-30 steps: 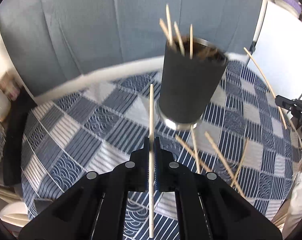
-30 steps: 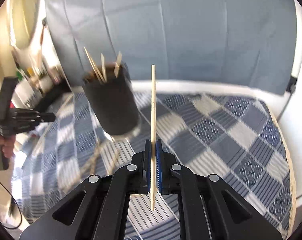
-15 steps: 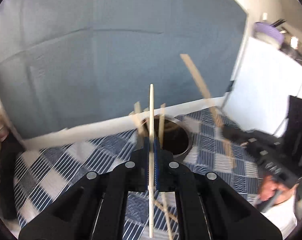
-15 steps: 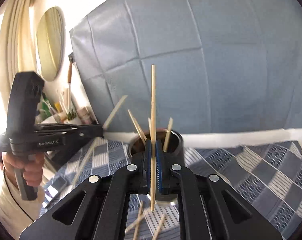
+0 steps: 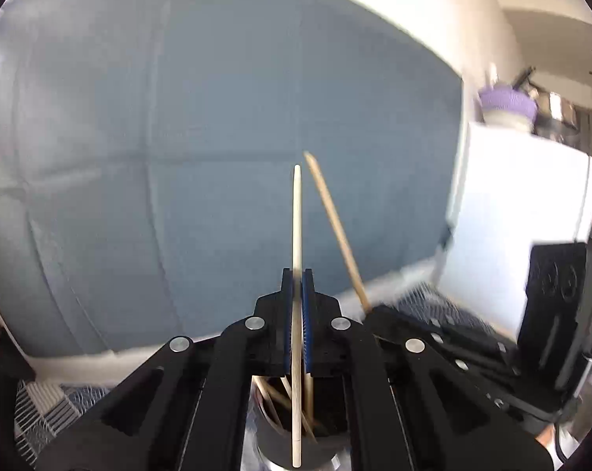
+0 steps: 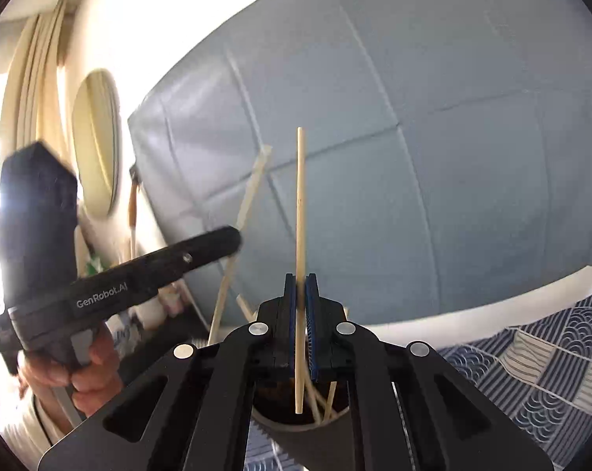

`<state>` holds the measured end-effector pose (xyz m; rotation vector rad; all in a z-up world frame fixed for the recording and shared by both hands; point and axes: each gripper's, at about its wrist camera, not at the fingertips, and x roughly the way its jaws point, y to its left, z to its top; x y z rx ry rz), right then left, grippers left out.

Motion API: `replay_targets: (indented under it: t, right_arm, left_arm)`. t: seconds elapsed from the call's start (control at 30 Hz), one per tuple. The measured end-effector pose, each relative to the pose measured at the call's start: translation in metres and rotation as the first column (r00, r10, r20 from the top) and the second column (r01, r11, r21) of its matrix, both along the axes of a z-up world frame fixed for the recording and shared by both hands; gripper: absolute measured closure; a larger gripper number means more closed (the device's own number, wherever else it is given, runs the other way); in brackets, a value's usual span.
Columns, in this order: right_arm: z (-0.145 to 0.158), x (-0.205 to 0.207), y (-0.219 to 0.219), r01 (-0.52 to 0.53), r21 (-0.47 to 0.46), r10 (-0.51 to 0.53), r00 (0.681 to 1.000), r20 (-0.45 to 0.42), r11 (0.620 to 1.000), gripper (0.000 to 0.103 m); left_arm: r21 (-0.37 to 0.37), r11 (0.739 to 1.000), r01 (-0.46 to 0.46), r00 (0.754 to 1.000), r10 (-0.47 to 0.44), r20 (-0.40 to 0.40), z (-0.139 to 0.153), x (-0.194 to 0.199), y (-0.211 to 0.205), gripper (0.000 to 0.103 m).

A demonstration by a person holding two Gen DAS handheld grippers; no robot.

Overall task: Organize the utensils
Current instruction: 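Raise both held sticks over the black cup and lower them into it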

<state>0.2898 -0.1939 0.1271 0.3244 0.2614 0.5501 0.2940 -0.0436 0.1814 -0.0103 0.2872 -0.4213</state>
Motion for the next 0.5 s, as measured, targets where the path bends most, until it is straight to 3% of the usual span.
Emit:
replay_targets:
  t: [0.13,0.5]
  right_arm:
    - [-0.014,0.013,-0.005,-0.037,0.066,0.035,0.999,0.028,0.997,0.098]
    - [-0.041,0.02,0.009,-0.05,-0.041,0.051,0.998,0.025,0.998,0.098]
  left_arm:
    - [-0.095,0.995,0.029,0.999,-0.025,0.039,-0.013,0.011,0.0,0.098]
    - [-0.083,0.996,0.013,1.0,-0.013,0.008,-0.055,0.026,0.0,0.098]
